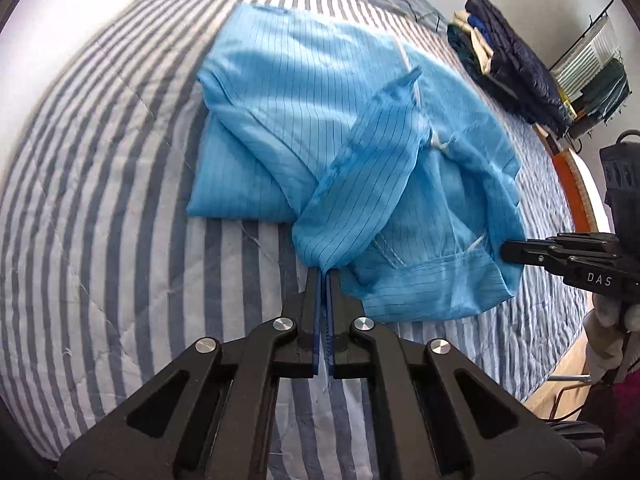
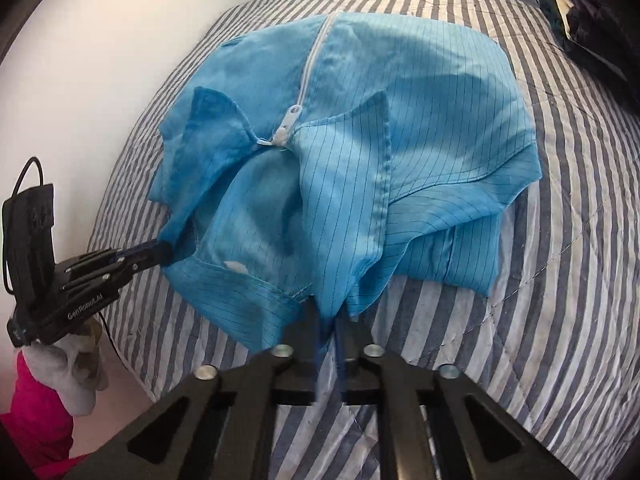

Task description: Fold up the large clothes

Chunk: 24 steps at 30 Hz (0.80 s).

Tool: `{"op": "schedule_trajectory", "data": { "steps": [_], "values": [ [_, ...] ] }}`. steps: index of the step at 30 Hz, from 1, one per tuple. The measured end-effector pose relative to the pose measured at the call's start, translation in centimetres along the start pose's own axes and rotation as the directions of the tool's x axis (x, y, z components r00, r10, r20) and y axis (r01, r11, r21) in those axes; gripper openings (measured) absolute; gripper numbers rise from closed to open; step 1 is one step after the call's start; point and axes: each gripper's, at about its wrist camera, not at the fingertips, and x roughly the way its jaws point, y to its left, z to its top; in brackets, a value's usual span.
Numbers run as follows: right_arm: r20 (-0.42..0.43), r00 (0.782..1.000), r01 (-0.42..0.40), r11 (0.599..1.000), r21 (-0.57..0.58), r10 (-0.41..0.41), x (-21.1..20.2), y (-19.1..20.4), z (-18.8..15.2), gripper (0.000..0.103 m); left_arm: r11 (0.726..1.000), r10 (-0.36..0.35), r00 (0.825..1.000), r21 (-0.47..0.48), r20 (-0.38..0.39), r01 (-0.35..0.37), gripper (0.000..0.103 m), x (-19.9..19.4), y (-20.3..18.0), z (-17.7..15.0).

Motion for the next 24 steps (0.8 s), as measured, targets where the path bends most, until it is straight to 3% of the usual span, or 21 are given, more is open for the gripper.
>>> {"op": "schedule_trajectory", "data": {
  "steps": [4,8,11,13,14,18,24],
  "values": [
    [0.081,0.991,0.116,0.981,-0.157,-0.104,-2.4,1.9,0.0,0.0,1.0,-0.015,0.999,-0.008,0.047,0.016,0.0,-1.5,0.6,0.3],
    [0.065,0.986,0.161,0.962,-0.222,-0.151,-1.0,2.3,-1.0,0.0,0.998,0.014,1.0,0.06,0.017,-0.015,0.0,-0.5,-0.2,-0.5],
    [0.017,0.995,0.098,0.968,-0.23,-0.097,0.3,1.8,-1.7,0.003,0.998,0.004,1.0,0.057,-0.006,-0.004,0.0,-0.2,-0.2,-0.9],
    [0.014,0.998,0.066,0.964,-0.256,-0.064,-0.3,1.8,-2.1,0.016,0.996,-0.061,0.998,0.066,-0.011,0.062,0.0,-1.0,-0.1,-1.0],
    [0.031,0.999,0.039,0.962,-0.27,-0.032,-1.2,1.7,-2.4,0.028,0.994,-0.079,0.997,0.075,-0.005,0.079,0.0,-1.8,0.0,-1.0],
    [0.124,0.989,-0.044,0.955,-0.293,0.083,-5.1,0.6,-2.5,0.029,0.988,-0.131,0.989,0.097,0.069,0.124,0.005,-5.5,0.6,0.4],
    [0.317,0.946,-0.012,0.986,-0.167,0.065,-6.7,-3.1,3.1,0.029,0.994,-0.067,0.981,0.097,0.18,0.05,0.005,-6.0,1.4,7.9]
  ]
}}
